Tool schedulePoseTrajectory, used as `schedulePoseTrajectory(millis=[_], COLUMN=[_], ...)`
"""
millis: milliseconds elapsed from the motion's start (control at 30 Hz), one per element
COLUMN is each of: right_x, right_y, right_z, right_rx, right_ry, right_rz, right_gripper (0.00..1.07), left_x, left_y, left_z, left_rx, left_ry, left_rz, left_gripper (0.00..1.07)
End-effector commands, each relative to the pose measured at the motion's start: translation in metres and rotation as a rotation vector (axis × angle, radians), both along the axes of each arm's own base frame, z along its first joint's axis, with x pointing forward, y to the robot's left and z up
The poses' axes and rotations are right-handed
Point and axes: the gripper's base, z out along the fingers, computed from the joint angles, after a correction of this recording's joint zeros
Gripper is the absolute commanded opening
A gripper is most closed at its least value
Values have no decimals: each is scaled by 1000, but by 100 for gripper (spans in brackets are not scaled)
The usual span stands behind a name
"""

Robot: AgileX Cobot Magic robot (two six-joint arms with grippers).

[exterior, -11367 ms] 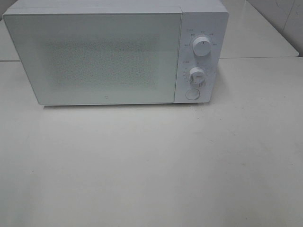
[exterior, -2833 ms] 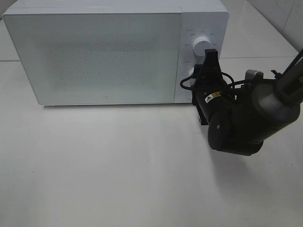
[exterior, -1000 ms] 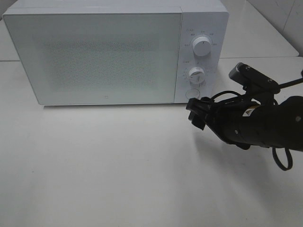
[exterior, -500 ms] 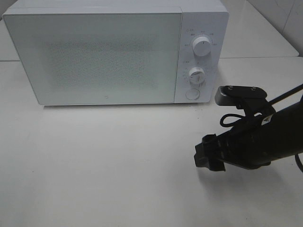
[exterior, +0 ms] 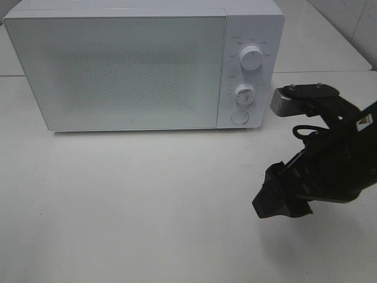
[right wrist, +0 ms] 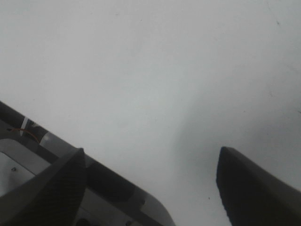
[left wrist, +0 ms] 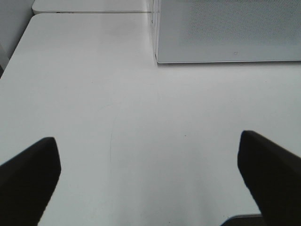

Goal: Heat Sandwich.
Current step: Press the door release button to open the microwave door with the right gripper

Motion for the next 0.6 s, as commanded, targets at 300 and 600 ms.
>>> schedulePoseTrajectory(millis=[300,600], right_x=[-39,-82], right_y=[-22,-44], right_z=[45,85], right_rx=[-14,81], right_ry=[-64,-276], right_rz=[77,82], right_gripper=[76,76], left_x=[-3,-3], left_y=[0,0], left_z=[-1,-1], left_rx=[-8,-8], left_ry=[-16,-16], left_rz=[-5,-5], left_gripper=[98,98])
